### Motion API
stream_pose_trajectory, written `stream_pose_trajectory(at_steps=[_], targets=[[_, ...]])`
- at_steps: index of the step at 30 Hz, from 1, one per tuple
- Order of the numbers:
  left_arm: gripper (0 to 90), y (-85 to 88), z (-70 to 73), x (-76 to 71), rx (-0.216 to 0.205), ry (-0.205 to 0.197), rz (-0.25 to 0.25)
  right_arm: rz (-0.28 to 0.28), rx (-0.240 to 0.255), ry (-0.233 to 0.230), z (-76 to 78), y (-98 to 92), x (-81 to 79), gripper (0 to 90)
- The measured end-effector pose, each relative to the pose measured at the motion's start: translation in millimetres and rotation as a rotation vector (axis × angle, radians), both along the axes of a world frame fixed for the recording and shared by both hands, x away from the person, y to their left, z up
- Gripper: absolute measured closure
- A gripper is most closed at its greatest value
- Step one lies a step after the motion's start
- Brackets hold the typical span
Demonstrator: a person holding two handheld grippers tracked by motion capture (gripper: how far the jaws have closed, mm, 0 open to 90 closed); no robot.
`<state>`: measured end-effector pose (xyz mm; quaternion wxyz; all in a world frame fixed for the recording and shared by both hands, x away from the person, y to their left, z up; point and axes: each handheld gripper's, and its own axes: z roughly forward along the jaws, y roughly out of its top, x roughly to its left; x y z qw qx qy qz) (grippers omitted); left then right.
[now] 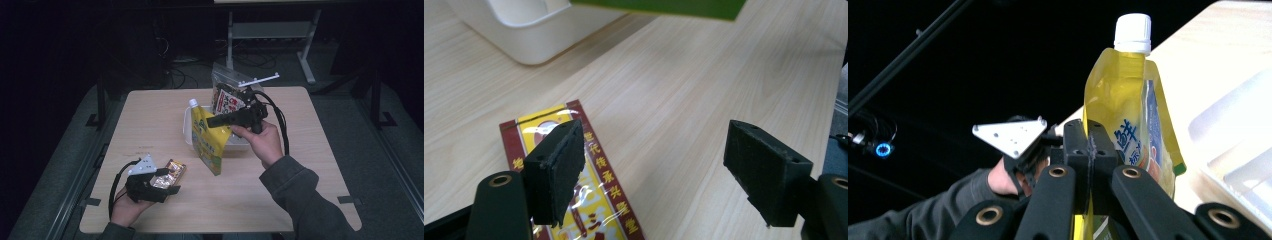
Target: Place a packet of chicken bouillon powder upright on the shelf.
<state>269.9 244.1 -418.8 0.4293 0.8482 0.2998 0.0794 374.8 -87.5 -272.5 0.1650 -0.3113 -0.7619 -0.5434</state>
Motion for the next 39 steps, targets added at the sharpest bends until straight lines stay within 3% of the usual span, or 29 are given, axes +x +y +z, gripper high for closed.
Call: stream_pose_trajectory(at_steps=[25,39], targets=[[23.9,11.6,-6.4,3.7,0.014,0.001,0.039,-0.199,0.039,-0.05,14.6,23.6,40.1,89.4],[23.9,15.1,-8.2,5.7,0.019,0.001,0.049,-0.319,0.043,-0.055,8.1,41.3,62.9,89.4]])
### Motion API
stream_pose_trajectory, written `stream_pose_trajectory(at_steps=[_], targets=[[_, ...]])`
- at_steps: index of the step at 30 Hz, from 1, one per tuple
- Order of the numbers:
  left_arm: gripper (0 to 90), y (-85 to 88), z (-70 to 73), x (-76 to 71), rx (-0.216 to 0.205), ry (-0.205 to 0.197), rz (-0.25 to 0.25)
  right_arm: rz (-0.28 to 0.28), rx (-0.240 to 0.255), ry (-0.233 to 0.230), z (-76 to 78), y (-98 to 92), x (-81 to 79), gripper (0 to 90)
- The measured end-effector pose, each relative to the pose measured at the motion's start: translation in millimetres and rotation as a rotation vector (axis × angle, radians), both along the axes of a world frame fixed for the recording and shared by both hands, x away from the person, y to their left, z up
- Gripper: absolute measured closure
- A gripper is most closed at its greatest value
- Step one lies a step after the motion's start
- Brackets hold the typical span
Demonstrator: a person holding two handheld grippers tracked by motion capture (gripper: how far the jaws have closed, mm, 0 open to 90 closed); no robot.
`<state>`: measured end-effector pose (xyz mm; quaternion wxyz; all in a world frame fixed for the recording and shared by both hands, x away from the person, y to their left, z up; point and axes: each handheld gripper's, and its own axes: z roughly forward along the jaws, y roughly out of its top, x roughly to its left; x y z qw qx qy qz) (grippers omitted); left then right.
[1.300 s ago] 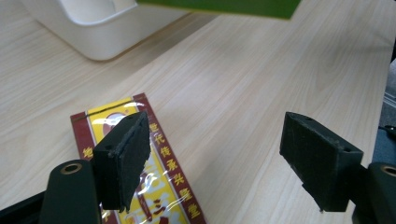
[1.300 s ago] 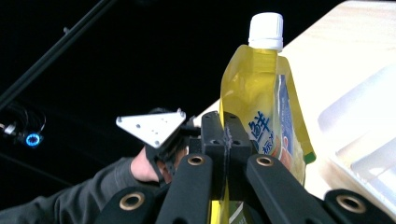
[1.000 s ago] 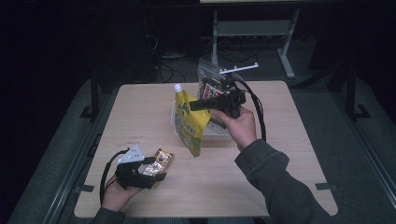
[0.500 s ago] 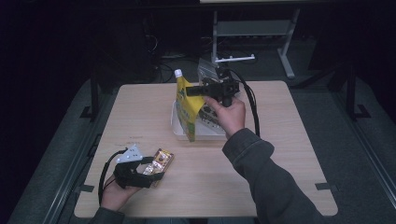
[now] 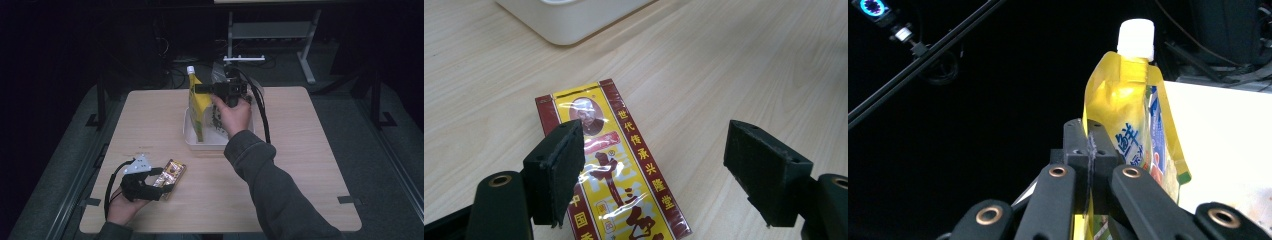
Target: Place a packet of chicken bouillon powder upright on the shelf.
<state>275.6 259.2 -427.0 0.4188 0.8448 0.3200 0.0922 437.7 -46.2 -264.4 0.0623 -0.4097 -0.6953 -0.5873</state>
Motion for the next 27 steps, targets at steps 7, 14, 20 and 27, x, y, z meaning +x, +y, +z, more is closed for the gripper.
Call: stream_pose_trajectory(at_steps=[7,14,20,27], targets=[[23.8,0.8,-0.1,0.7,-0.007,0.0,0.003,-0.053,0.003,-0.001,-7.0,7.7,8.4,89.4],[23.9,0.3,-0.8,1.6,-0.008,0.003,0.001,-0.077,0.001,-0.001,-15.2,16.4,11.8,89.4],[23.8,0.6,-2.0,2.0,-0.007,0.004,0.001,-0.088,-0.009,-0.001,-22.4,24.8,14.6,89.4],[23.7,2.8,-3.0,2.7,-0.013,0.004,0.004,-0.097,-0.014,-0.001,-31.9,31.2,17.5,89.4]])
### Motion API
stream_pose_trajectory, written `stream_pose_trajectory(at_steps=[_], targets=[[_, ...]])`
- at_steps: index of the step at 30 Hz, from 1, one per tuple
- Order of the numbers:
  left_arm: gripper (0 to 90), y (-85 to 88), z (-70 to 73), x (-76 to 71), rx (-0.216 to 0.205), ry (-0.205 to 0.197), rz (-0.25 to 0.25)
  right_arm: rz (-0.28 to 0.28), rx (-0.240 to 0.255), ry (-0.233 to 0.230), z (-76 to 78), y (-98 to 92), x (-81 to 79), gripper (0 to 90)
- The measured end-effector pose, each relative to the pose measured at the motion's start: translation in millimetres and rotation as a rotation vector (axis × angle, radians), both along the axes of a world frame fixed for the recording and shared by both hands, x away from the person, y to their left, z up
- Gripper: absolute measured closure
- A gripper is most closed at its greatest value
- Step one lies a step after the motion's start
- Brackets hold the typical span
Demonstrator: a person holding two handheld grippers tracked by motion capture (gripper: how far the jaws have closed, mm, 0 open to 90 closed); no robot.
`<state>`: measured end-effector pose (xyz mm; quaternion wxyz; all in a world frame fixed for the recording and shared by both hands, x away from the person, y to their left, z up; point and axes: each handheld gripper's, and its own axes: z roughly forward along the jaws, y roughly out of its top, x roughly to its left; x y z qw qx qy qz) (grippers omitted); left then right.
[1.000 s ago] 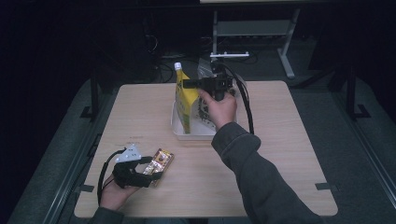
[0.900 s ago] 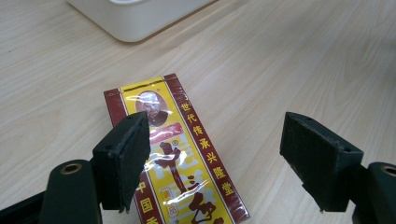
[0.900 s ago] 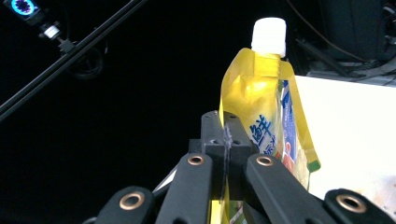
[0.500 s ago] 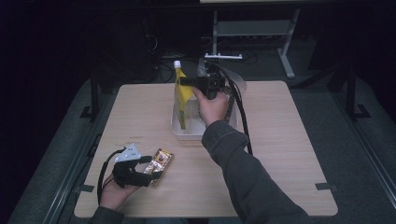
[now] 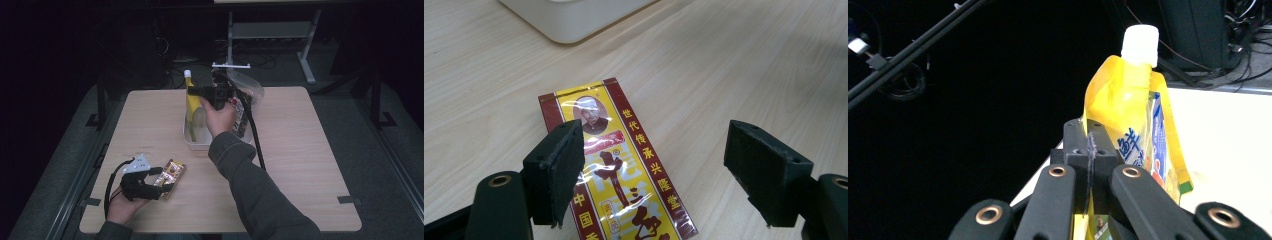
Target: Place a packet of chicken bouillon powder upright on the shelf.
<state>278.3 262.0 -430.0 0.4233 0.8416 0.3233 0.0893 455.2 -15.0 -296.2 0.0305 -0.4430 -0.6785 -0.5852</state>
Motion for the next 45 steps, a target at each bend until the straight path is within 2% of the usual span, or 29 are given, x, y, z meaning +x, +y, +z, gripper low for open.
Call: stream_pose_trajectory(at_steps=[6,14,29,34,45], targets=[[23.6,1.2,-0.1,0.3,0.0,0.001,0.005,-0.005,-0.006,0.009,-8.7,3.8,1.8,89.4],[23.5,2.1,-0.6,0.7,-0.002,0.003,0.011,-0.009,-0.009,-0.001,-16.3,9.8,3.3,89.4],[22.4,1.1,-2.6,1.7,0.01,0.004,0.019,-0.02,-0.04,0.027,-33.1,10.0,5.1,88.1],[22.1,2.5,-3.2,2.2,0.012,0.003,0.027,-0.014,-0.026,0.033,-34.3,10.5,6.5,81.6],[21.3,3.5,-4.8,2.5,0.023,0.003,0.045,0.025,-0.054,0.056,-31.2,7.2,3.7,68.9]])
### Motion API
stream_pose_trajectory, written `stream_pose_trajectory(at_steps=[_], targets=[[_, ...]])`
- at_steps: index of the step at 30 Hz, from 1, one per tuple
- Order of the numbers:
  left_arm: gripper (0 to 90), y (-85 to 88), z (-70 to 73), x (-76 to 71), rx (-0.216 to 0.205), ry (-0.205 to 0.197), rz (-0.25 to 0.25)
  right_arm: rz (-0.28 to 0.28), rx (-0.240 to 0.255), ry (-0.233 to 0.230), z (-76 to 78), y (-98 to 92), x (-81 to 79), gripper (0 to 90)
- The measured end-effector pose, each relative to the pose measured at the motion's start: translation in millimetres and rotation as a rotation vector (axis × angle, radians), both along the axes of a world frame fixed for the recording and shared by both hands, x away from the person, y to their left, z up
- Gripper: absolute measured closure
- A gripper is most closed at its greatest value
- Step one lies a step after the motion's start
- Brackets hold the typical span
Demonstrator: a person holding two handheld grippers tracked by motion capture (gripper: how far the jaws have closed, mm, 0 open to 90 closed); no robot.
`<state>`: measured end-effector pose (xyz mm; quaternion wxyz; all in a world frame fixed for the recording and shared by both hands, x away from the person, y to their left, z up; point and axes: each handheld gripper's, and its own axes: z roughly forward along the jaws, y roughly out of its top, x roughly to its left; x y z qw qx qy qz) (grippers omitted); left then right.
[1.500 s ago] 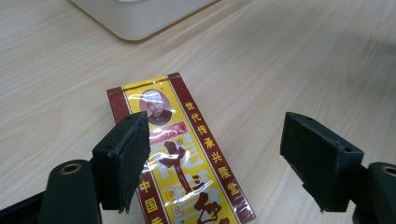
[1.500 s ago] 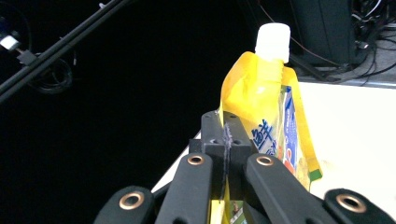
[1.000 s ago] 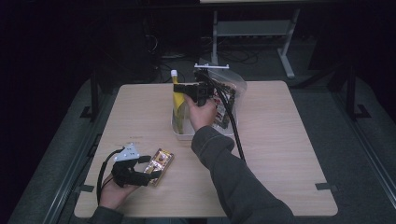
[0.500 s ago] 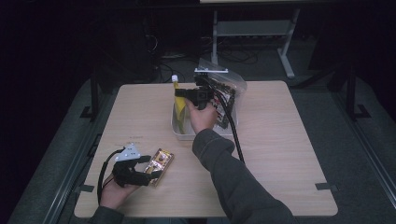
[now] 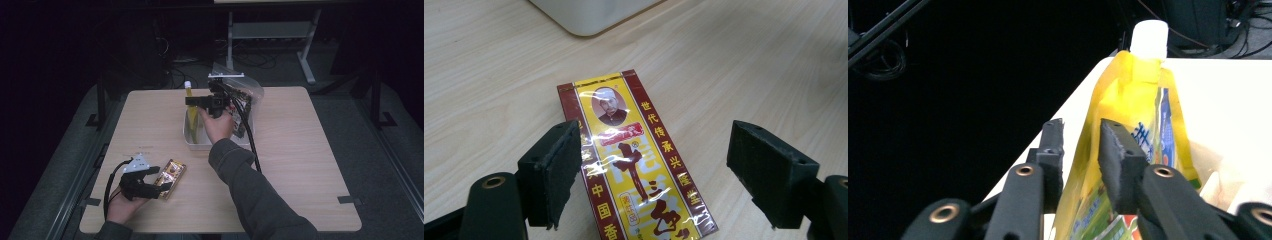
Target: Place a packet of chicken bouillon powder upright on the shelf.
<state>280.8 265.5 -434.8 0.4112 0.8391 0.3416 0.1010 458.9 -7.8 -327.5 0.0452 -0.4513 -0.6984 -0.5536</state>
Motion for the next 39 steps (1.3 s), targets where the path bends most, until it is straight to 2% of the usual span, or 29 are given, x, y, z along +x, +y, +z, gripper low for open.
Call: stream_pose_trajectory(at_steps=[14,18,22,27,34,39], targets=[[19.7,-0.2,-2.1,0.0,0.018,-0.006,0.031,0.053,0.009,0.015,11.8,-19.2,-12.3,61.1],[18.9,-1.7,-4.0,0.2,0.038,-0.001,0.04,0.072,0.017,0.023,12.5,-27.6,-17.0,58.3],[18.8,-2.8,-6.6,1.1,0.049,0.023,0.048,0.086,0.022,0.026,13.4,-35.7,-23.0,56.0],[17.9,-5.0,-7.4,1.1,0.077,0.016,0.062,0.096,0.027,0.026,14.4,-45.1,-29.1,54.2],[16.6,-8.5,-10.1,1.6,0.094,0.023,0.063,0.105,0.027,0.031,11.5,-54.8,-37.2,52.7],[16.6,-13.3,-13.9,2.5,0.129,0.03,0.063,0.117,0.014,0.038,6.9,-57.6,-42.0,51.5]])
